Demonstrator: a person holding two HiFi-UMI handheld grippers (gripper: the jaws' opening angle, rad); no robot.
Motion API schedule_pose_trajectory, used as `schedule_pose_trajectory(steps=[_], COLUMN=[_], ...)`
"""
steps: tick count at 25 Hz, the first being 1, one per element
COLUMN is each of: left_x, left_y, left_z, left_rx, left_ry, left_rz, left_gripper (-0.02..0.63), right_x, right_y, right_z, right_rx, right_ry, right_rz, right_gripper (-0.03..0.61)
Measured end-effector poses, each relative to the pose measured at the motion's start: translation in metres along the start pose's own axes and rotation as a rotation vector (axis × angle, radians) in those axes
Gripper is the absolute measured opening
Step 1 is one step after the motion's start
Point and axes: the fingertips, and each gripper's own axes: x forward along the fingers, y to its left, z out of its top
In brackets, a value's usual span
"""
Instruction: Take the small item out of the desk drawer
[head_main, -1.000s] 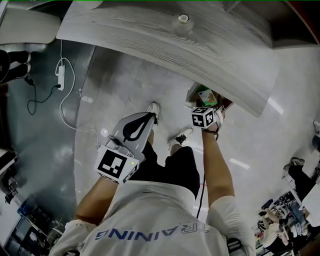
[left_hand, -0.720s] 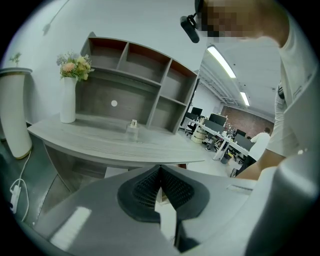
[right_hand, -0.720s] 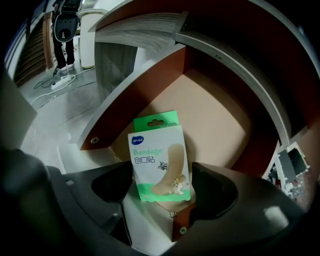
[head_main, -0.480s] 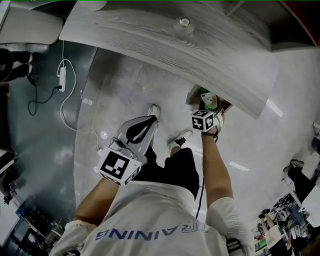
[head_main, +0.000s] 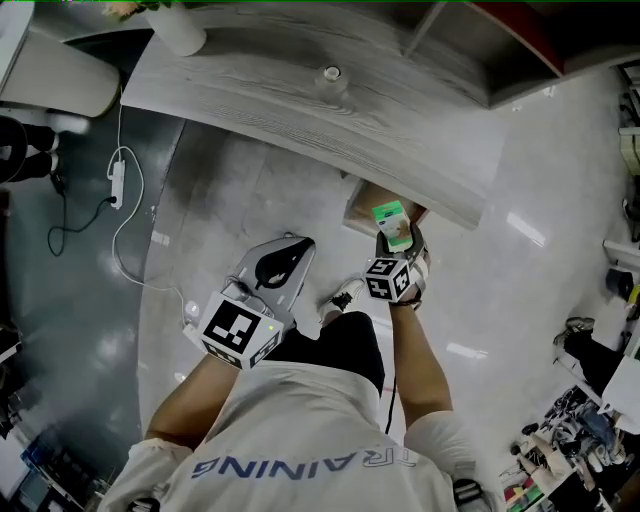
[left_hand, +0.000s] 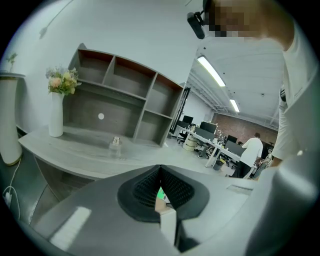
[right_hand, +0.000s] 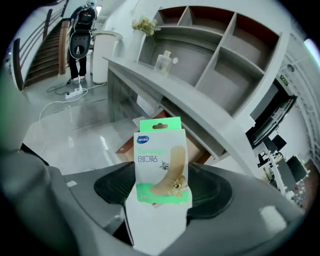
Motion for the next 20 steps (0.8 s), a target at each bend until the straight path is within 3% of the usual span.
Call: schedule_pose_trajectory(steps=[4, 10, 20], left_x=[-0.009, -0.023, -0.036], left_y=[-0.024, -0.045, -0.082], left_z=[0.032, 0.090, 0.154], left_rx=[0.035, 0.098, 0.134], left_ry=[-0.049, -0.150, -0.253], left_rz=[-0.026, -0.059, -0.144], left_gripper=[0.002, 0.002, 0.002], right_x=[-0.053, -0.133, -0.282], right_y=[-0.008, -0.047, -0.160], right_z=[0.014, 0.077, 0.170], right_rx=[0.051, 0.145, 0.329], right_ry=[-0.078, -0.262, -0.576], right_rz=[0.005, -0.034, -0.168], right_gripper=[0.341, 0.341, 0.341])
